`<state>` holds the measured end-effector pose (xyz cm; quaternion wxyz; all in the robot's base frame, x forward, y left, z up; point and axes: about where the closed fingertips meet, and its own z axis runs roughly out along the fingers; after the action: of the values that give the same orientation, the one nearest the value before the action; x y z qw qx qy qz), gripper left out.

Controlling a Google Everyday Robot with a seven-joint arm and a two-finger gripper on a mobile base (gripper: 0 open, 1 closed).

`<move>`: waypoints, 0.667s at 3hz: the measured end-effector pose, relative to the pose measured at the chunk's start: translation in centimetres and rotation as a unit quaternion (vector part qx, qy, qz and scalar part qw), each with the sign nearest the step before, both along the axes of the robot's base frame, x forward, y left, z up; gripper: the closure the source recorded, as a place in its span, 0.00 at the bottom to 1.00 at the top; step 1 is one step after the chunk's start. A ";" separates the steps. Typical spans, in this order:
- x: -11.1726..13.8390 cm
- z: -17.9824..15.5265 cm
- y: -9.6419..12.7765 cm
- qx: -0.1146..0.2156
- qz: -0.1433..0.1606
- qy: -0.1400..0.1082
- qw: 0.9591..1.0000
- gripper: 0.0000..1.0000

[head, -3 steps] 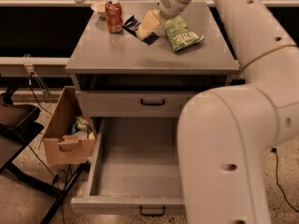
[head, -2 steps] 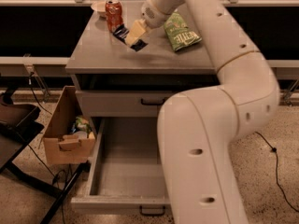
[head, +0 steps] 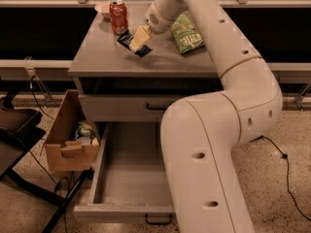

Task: Pick rxbar blueberry from middle drawer and place on counter

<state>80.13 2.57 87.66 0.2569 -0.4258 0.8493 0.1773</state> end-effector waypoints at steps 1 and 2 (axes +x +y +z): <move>0.0 0.0 0.0 0.000 0.000 0.000 1.000 0.39; 0.0 0.0 0.0 0.000 0.000 0.000 1.000 0.17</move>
Offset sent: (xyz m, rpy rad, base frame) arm 0.0000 0.0000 0.0000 0.0000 0.0000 0.0000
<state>80.13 2.57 87.65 0.2569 -0.4258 0.8493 0.1773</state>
